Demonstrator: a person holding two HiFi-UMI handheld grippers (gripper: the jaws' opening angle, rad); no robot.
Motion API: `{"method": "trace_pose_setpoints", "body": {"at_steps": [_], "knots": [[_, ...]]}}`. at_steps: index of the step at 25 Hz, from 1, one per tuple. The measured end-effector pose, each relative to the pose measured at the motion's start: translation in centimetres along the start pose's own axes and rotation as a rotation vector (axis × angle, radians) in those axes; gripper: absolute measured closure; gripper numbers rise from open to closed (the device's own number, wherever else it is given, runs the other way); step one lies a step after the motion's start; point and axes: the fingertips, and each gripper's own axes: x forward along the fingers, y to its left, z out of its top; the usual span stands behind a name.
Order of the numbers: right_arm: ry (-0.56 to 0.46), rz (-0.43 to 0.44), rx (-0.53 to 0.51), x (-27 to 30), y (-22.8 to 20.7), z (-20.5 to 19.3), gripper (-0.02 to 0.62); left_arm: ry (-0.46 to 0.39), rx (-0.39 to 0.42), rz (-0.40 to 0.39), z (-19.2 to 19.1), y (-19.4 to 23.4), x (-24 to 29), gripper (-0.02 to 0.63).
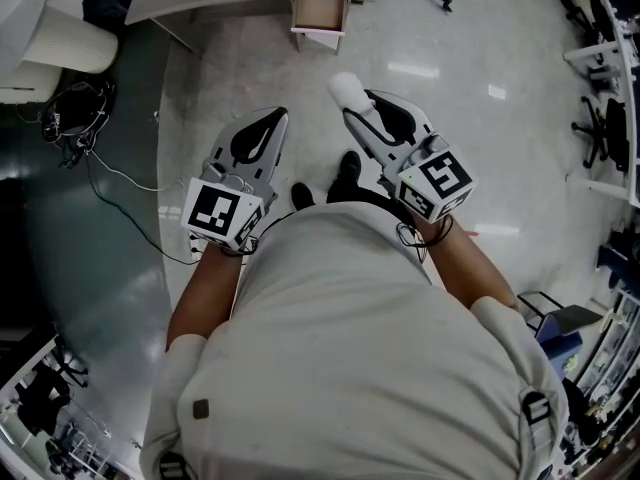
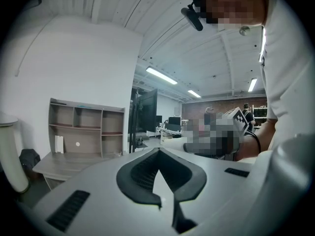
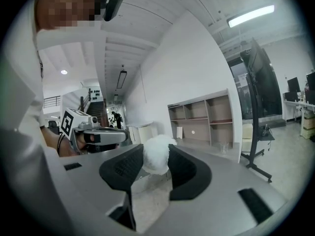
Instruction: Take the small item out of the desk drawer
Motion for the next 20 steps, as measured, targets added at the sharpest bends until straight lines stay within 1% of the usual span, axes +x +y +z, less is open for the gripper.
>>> {"method": "trace_pose_setpoints", "body": {"at_steps": [10, 20], "knots": [[-0.007, -0.023, -0.024, 0.1, 6.2, -1.3, 0.430, -0.028, -0.001, -0.018, -0.8, 0.7, -6.2, 0.591], [-0.010, -0.039, -0.029, 0.7, 8.6, -1.4, 0.430, -0.049, -0.013, -0.015, -1.2, 1.8, -8.8, 0.591]]}}
